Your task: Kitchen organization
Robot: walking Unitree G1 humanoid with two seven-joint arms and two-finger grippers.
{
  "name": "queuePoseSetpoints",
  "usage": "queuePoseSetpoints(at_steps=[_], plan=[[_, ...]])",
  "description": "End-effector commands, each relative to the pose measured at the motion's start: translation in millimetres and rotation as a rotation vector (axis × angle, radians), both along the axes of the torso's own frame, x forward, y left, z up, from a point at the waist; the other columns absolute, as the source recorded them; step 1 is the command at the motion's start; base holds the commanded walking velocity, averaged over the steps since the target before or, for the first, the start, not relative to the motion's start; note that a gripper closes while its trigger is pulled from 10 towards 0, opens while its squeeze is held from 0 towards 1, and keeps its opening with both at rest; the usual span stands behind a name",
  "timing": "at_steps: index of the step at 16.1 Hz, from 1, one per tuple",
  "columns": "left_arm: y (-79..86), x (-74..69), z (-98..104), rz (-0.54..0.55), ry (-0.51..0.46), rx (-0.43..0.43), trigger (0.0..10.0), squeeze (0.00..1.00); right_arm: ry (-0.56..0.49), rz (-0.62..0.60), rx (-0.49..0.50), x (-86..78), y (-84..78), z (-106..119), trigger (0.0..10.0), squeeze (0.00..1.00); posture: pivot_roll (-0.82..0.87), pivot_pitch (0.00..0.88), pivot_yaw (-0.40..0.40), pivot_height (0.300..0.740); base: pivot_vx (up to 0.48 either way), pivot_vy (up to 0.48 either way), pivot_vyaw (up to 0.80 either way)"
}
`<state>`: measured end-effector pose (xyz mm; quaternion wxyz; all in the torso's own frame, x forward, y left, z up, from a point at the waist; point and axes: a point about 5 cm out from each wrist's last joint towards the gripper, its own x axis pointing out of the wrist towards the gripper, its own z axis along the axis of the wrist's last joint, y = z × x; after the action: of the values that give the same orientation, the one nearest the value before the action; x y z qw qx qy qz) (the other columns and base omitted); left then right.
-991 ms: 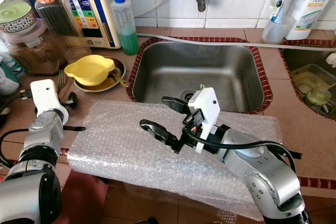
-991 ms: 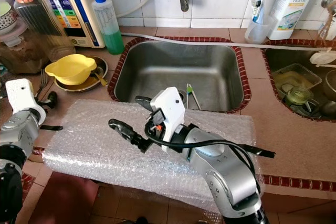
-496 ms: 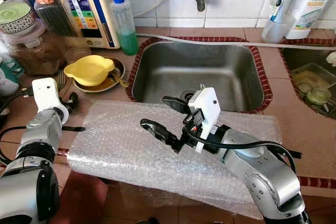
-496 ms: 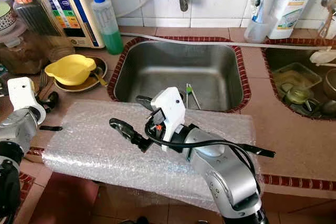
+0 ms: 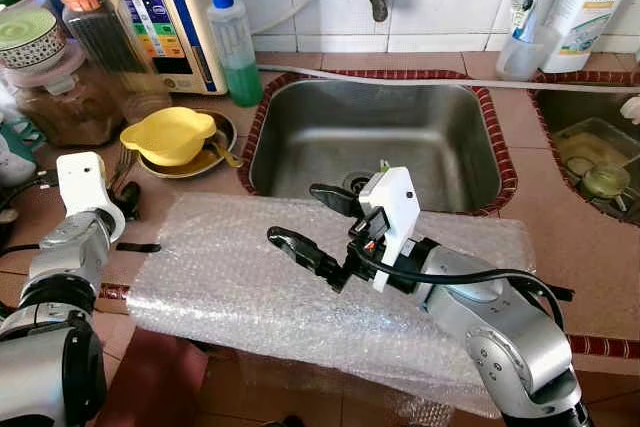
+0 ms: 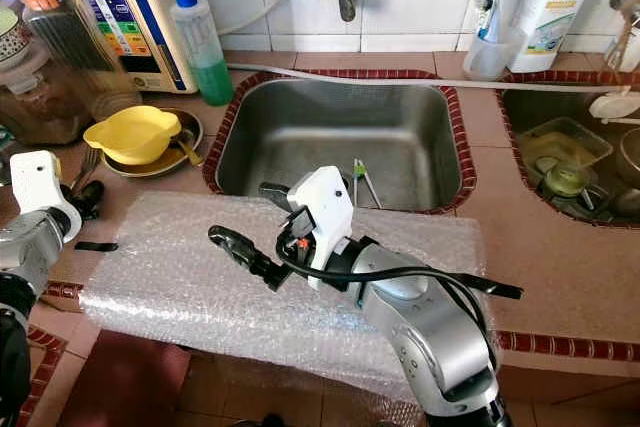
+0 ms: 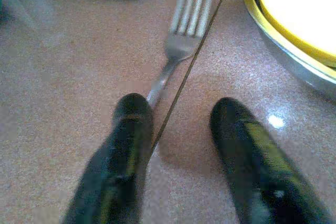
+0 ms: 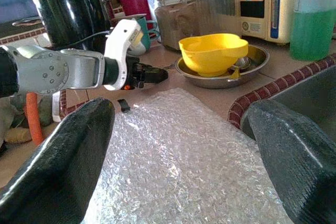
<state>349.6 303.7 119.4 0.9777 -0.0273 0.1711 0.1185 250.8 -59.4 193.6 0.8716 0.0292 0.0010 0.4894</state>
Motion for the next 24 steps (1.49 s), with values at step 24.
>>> queuePoseSetpoints(at_steps=[24], plan=[[24.6, -50.1, -44, 0.006, 0.090, -0.043, 0.0, 0.00, -0.029, 0.028, 0.006, 5.2, -0.2, 5, 10.0, 0.45, -0.22, 0.140, 0.113, 0.740, 0.000, 0.000, 0.00]])
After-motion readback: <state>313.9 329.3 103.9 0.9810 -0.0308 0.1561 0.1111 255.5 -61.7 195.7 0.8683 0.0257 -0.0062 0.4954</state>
